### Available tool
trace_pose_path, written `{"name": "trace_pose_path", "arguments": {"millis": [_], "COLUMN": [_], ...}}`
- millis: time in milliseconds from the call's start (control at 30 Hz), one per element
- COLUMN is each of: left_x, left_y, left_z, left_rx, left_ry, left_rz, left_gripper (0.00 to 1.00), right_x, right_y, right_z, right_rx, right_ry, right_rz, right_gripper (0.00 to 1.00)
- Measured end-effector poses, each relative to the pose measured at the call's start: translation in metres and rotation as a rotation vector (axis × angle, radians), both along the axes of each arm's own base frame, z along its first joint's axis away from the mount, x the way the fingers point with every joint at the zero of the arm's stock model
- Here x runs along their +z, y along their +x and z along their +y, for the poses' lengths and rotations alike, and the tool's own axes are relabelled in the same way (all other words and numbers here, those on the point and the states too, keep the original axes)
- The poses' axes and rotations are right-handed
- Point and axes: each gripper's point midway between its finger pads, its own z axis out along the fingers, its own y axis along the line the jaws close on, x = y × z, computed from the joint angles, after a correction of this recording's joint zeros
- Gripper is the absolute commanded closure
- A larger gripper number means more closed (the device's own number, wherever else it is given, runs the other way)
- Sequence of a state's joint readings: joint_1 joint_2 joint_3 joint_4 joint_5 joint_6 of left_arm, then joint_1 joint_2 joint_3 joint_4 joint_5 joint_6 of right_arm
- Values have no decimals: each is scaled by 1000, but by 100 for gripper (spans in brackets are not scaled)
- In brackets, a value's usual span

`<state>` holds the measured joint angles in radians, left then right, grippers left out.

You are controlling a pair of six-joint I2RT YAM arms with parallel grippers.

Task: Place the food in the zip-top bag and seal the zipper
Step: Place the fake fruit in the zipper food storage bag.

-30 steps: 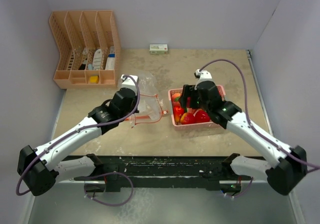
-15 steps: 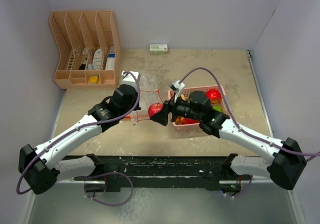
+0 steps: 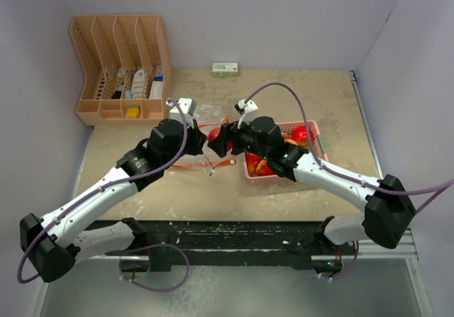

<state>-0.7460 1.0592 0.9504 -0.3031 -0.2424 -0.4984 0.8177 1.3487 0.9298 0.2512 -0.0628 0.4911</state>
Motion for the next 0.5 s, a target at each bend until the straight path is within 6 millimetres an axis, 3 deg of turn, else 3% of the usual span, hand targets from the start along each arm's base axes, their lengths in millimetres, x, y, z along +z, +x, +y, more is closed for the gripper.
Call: {"name": "trace_pose_path", "arguments": {"millis": [67,233,333,400,500], "left_x": [4,-1,-8,-11,-15], "left_y": [-2,-10,-12,-12,-11], "left_z": [-4,-15,-17,-18,-22], "left_rx": [-16,-59,-71,-70,-72], "left_ry": [-34,-98,-108,-116,-126], "left_rz": [0,26,41,51,57], "left_gripper": [100,100,100,100,100], "right_x": [-4,6,16,18,15], "right_y": [9,27,30,29,25], "right_z": [-4,-13,-14,-16,-20], "right_rx": [-53,-151,-163,-157,-149], "right_ry": [-33,-72,-73,-83,-109], "right_rz": [9,-10,-31,-38,-35], "right_gripper": [67,25,8,0,0]}}
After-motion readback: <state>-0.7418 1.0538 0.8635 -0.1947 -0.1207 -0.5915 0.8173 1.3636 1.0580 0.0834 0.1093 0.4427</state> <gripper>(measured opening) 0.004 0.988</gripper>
